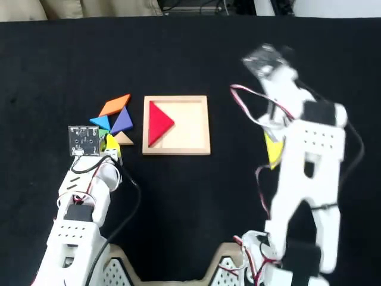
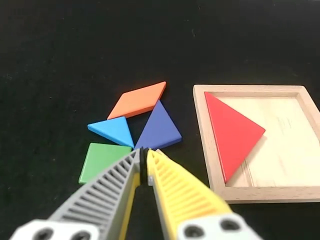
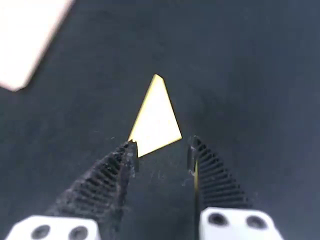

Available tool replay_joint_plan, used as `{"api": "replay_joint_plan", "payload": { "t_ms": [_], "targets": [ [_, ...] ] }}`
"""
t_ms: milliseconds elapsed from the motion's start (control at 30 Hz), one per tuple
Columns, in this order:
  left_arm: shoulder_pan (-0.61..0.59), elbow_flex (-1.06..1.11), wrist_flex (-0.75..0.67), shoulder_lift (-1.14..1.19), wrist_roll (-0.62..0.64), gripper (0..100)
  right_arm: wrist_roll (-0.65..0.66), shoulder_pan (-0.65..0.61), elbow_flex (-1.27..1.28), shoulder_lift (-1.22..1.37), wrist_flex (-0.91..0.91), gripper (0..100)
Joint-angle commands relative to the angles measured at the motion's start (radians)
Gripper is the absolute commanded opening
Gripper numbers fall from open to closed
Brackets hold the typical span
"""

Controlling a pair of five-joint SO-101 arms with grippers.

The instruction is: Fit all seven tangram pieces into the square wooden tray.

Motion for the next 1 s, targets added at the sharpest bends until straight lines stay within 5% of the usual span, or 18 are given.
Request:
{"api": "replay_joint_plan", "payload": {
  "t_ms": [0,400,667,967],
  "targets": [
    [0.013,-0.027,-0.017,-0.014,-0.012,4,-0.143,0.083,0.202,-0.041,-0.218,16.8],
    [0.013,-0.025,-0.015,-0.005,-0.012,4,-0.235,0.084,-0.105,0.476,-0.127,34.4],
    [0.053,-0.025,-0.021,-0.009,-0.015,4,-0.250,0.066,-0.430,0.771,0.032,35.5],
    [0.054,-0.025,-0.021,-0.011,-0.015,4,-0.529,-0.046,-0.504,0.802,0.087,35.4]
  ]
}}
